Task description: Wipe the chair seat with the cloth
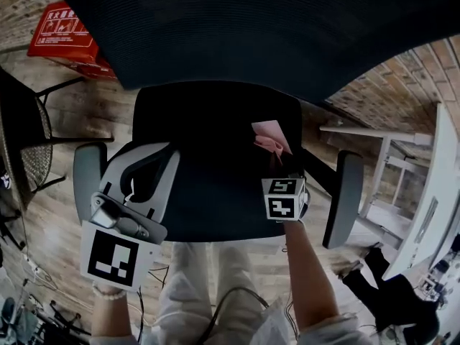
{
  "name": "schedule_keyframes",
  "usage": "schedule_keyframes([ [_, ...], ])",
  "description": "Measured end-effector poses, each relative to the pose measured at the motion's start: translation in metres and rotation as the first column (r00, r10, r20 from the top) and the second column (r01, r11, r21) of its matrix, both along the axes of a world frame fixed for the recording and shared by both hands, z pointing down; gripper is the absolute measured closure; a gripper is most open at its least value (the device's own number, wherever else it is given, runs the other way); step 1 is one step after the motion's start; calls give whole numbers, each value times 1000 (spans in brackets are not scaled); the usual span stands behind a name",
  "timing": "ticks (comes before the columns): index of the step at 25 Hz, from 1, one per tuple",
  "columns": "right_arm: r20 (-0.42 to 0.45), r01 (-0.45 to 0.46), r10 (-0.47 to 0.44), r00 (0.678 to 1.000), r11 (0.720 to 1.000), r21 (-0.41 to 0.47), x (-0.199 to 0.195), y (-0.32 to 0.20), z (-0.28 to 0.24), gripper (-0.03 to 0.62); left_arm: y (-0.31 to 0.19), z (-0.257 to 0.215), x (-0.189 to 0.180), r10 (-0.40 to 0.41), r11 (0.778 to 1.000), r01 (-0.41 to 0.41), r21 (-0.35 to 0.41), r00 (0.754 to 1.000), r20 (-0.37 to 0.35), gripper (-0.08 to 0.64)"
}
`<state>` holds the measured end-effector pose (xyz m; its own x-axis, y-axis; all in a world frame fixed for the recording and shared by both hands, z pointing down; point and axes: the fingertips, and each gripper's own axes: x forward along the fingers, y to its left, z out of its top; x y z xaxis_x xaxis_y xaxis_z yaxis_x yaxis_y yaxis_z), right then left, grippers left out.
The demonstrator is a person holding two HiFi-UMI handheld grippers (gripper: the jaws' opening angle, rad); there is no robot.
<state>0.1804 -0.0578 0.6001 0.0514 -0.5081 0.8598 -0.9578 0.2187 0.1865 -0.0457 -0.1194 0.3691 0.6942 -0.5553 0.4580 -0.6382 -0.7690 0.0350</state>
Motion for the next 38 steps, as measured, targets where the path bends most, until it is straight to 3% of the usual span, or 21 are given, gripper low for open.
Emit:
schedule_keyframes([
  [5, -23, -147, 147, 989, 989, -2, 36, 24, -3, 538, 8, 3, 20, 71, 997, -71, 16, 997, 10, 541],
  [12, 28, -186, 187, 982, 982, -18, 31, 40, 0, 538, 8, 1, 20, 88, 996, -88, 22, 996, 30, 541],
  [19, 92, -103, 106, 990, 994, -39, -6, 41, 5, 538, 6, 1, -7, 2, 1000, -2, -2, 1000, 26, 541],
  [28, 181, 80, -72, 981, 996, -36, -89, 32, 8, 538, 9, 0, -50, -72, 997, 72, 15, 997, 37, 541],
  [32, 210, 192, -181, 961, 981, -34, -135, 31, 8, 538, 11, 0, -70, -104, 995, 103, 19, 994, 44, 541],
  [38, 264, 370, -354, 897, 929, -12, -209, 32, 5, 538, 11, -4, -90, -113, 993, 111, 40, 993, 44, 541],
])
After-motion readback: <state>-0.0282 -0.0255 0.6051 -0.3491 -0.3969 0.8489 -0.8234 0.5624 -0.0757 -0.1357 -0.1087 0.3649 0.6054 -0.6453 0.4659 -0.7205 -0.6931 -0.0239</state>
